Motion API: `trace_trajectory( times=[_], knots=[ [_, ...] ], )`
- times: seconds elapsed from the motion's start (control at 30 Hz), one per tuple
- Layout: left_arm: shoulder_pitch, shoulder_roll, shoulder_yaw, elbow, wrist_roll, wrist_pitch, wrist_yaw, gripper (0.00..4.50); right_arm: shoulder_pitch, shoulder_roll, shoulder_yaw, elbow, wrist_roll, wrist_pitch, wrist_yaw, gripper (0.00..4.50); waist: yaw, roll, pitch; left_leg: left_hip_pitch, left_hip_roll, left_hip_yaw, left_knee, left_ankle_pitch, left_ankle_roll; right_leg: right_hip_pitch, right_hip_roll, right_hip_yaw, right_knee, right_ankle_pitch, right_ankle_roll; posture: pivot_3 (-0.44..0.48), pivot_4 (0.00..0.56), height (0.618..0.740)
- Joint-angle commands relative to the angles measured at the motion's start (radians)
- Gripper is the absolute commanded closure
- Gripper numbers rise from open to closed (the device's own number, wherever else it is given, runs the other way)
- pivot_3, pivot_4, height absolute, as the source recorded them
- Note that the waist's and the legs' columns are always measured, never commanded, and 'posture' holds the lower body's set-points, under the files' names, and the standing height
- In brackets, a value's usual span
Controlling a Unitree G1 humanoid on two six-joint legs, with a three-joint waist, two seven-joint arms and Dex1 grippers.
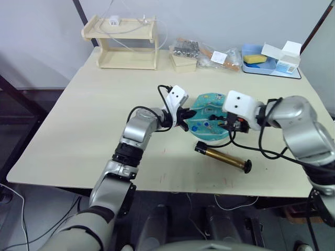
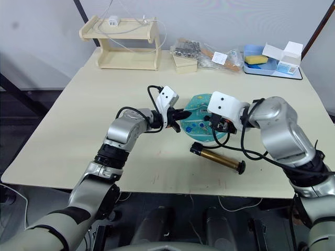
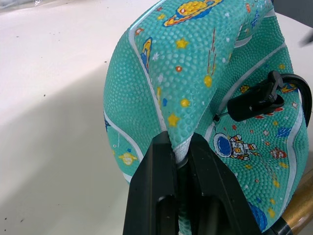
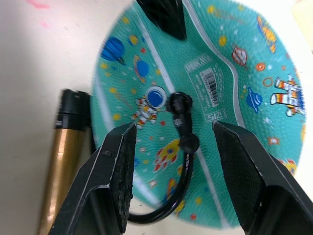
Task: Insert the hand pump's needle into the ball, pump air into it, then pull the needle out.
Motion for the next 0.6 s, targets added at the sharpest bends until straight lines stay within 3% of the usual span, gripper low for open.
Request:
trace_trajectory(
  times=[0.03, 0.43, 0.47, 0.6],
  knots=[
    [-0.012, -0.005, -0.015, -0.007, 0.007, -0.011, 0.002, 4.50, -0.056, 0.002, 0.032, 0.066, -0.021, -0.076, -0.018, 1.93, -0.001, 0.000, 0.000, 0.000, 0.000, 0.000, 0.000, 0.000, 0.000, 0.000, 0.000, 0.000, 0.000, 0.000, 0.000, 0.000, 0.150, 0.740],
    [-0.009, 0.001, -0.012, -0.025, 0.013, 0.000, 0.007, 4.50, -0.155, 0.062, 0.109, 0.223, -0.044, -0.155, -0.011, 1.93, -0.002, 0.000, 0.000, 0.000, 0.000, 0.000, 0.000, 0.001, -0.001, 0.000, 0.000, -0.001, 0.001, 0.000, 0.000, 0.000, 0.150, 0.740],
    [-0.010, 0.001, -0.012, -0.024, 0.013, 0.000, 0.007, 4.50, -0.157, 0.064, 0.109, 0.224, -0.042, -0.157, -0.009, 2.43, -0.002, 0.000, 0.000, 0.000, 0.000, 0.000, 0.000, 0.001, -0.001, 0.000, 0.000, -0.001, 0.001, 0.000, 0.000, 0.000, 0.150, 0.740],
    [-0.012, 0.001, -0.013, -0.020, 0.014, -0.001, 0.006, 4.50, -0.161, 0.073, 0.111, 0.228, -0.045, -0.166, -0.012, 2.52, -0.003, 0.000, 0.000, 0.000, 0.000, 0.000, 0.000, 0.001, -0.001, 0.000, 0.000, -0.001, 0.002, 0.000, 0.000, 0.000, 0.150, 0.740]
  ],
)
